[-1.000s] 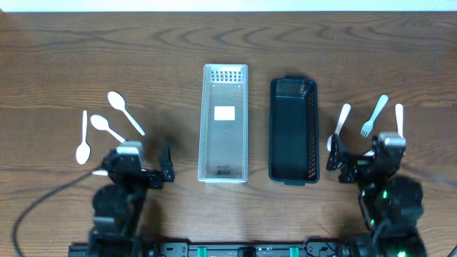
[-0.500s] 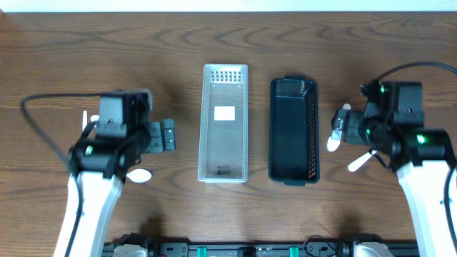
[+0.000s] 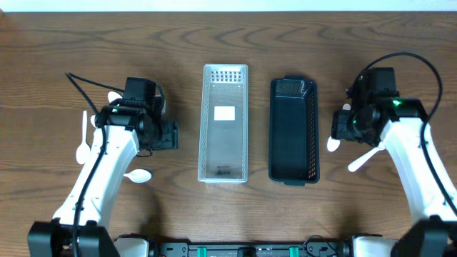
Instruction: Pack container
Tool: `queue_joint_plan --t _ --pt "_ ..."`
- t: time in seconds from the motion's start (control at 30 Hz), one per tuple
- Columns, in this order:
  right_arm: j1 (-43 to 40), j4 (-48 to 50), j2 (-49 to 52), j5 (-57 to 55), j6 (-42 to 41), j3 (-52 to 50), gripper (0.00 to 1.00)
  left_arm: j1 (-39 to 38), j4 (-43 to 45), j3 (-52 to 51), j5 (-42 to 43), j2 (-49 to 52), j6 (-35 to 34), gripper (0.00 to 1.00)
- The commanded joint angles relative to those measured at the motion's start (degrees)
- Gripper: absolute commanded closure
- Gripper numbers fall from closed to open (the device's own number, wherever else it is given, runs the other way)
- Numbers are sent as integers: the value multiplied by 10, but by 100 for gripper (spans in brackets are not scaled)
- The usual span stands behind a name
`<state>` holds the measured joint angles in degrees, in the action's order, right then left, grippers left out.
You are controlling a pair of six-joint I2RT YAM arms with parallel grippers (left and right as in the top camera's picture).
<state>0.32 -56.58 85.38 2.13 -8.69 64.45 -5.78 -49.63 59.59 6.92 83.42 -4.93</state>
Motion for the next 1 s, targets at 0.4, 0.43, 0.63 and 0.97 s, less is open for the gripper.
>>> queue_joint_plan --t 0.4,0.43,0.63,0.97 --pt "-2 13 112 76 -5 5 56 -47 66 7 2 19 -1 94" --pt "-2 14 112 80 -5 5 56 -52 70 7 2 21 -1 94" --pt "-2 21 112 106 -4 5 61 -74 87 6 2 26 -1 94" --pt "-2 21 112 124 -2 5 72 -82 90 6 20 50 -1 94"
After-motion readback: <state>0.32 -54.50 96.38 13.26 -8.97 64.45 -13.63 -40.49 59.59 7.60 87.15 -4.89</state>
